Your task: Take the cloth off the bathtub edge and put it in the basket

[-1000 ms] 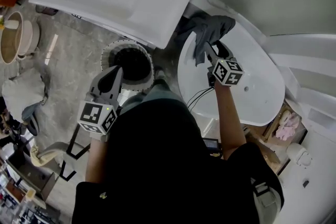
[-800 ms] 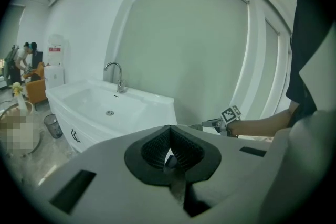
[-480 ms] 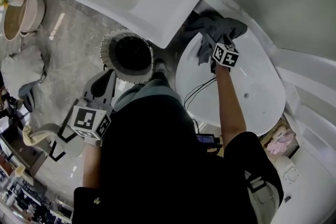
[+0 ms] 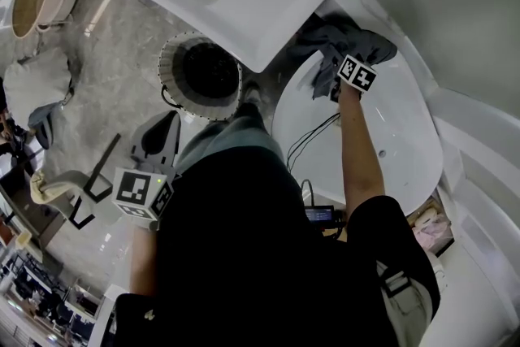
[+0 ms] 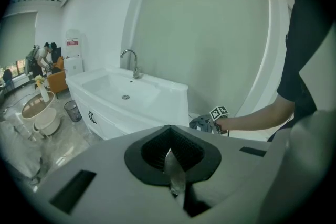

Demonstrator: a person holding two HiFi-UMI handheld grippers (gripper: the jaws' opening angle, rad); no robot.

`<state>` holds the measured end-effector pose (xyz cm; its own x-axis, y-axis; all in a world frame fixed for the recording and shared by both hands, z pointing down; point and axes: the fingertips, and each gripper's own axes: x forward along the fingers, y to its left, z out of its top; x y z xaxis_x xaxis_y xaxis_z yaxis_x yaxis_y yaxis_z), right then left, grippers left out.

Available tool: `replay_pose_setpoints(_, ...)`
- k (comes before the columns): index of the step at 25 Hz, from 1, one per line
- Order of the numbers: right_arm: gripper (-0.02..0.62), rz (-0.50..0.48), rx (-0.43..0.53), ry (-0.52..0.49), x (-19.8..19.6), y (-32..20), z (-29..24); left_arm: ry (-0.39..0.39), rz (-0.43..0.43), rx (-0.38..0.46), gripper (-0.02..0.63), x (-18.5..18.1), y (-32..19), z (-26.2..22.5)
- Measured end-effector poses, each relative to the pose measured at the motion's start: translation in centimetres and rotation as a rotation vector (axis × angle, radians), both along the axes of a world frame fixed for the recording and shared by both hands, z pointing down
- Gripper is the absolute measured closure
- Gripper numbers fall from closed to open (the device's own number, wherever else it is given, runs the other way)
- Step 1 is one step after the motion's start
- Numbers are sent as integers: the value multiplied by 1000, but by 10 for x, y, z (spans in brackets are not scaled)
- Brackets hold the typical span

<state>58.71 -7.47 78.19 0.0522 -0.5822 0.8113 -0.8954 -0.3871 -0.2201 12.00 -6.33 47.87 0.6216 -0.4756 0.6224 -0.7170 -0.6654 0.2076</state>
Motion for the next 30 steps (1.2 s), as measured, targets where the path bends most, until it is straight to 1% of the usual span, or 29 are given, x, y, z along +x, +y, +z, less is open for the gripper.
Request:
replay_pose_setpoints(2,113,33,7,-44,1,-4,8,-5,-5,-1,591,-1,2,1)
replay_pose_setpoints(6,114,102,36,-166,-5,-10,19,-26,-6,-3,591,-4,7,6)
replay_pose_setpoints(8,124,129,50,-218,-11,-13,22,-40,-8,-4,591,-6,8,6)
replay_pose_setpoints(9,160,144,57,-244,-14,-15,22,-46,-8,-1,592,-7,8,6)
replay_pose_setpoints(10,219,164,61,-264,-17,-16,22,-52,-6,4,591,-10,9,6)
replay_pose_setpoints(11,251,189,63,-275,-19,-17,21,-59,-7,8,591,-12,9,6)
replay_pose_setpoints(13,281,241,70,-276,-18,-16,18,-65,-24,9,592,-18,7,6)
replay_pose_setpoints(14,306,265,78,-274,-17,-15,16,-63,-27,11,591,-20,8,6)
replay_pose_setpoints(17,367,301,101,-244,-16,-11,6,-55,-28,16,591,-28,8,5)
replay_pose_setpoints(18,399,304,106,-223,-14,-10,2,-51,-28,17,591,-29,8,5)
replay_pose_setpoints(19,475,296,108,-196,-13,-8,-2,-45,-27,18,592,-30,7,5)
replay_pose_setpoints(20,515,274,106,-170,-12,-7,-4,-38,-31,16,591,-31,7,5)
replay_pose_setpoints(21,517,249,106,-154,-13,-7,-5,-33,-36,14,591,-33,7,5)
replay_pose_setpoints(23,520,224,119,-155,-15,-6,-8,-32,-31,14,591,-36,8,5)
replay_pose_setpoints(27,526,210,164,-143,-19,-9,-23,-22,-19,13,591,-39,8,4)
replay_pose_setpoints(30,528,218,216,-143,-23,-6,-38,-16,-2,23,591,-41,9,2)
